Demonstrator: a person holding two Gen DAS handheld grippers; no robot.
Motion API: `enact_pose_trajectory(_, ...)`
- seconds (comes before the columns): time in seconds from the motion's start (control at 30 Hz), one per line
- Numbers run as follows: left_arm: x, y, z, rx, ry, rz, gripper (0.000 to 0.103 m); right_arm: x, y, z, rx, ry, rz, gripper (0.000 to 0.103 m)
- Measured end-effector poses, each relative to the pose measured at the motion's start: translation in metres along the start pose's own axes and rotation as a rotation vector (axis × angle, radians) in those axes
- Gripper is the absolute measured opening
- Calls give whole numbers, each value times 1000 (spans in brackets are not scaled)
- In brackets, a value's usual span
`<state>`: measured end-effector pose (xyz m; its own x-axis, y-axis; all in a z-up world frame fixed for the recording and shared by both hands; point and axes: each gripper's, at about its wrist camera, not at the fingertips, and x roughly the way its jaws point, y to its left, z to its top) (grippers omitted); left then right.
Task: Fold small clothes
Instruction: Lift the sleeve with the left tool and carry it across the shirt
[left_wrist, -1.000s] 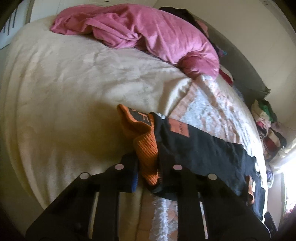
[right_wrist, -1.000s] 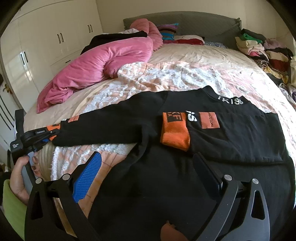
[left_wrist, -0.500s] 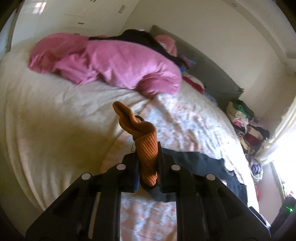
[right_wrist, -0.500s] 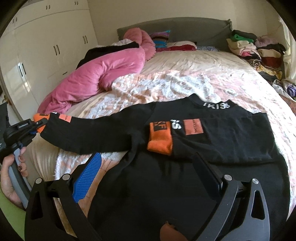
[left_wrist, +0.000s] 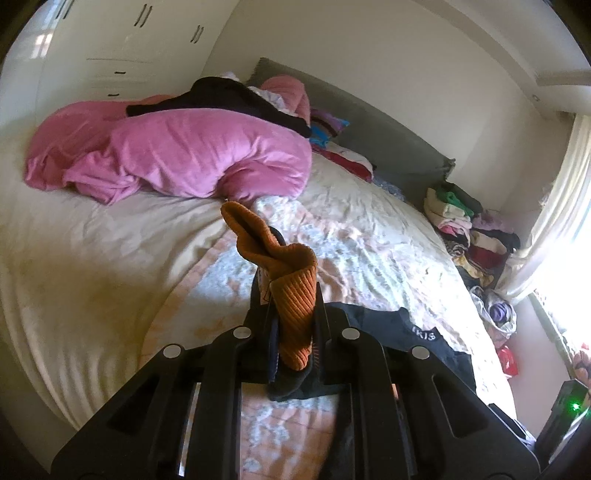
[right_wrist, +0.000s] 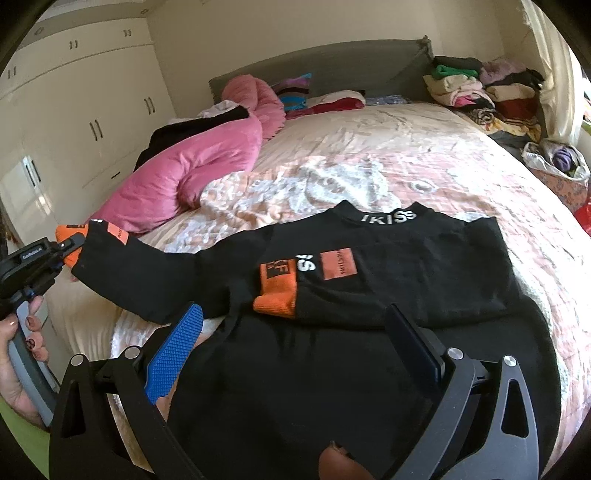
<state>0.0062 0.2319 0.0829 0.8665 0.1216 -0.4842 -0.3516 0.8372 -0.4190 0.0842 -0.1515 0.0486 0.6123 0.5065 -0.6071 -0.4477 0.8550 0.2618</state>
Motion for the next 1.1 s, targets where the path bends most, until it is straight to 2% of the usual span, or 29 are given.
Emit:
enact_pose_trajectory(0.73, 30, -81, -3, 110, 49, -98, 7, -13, -59, 6, 124, -17, -19, 98)
enact_pose_trajectory(1.1, 51, -130, -13, 155, 99, -183, 7, -19, -107, 11, 185, -43, -113, 98)
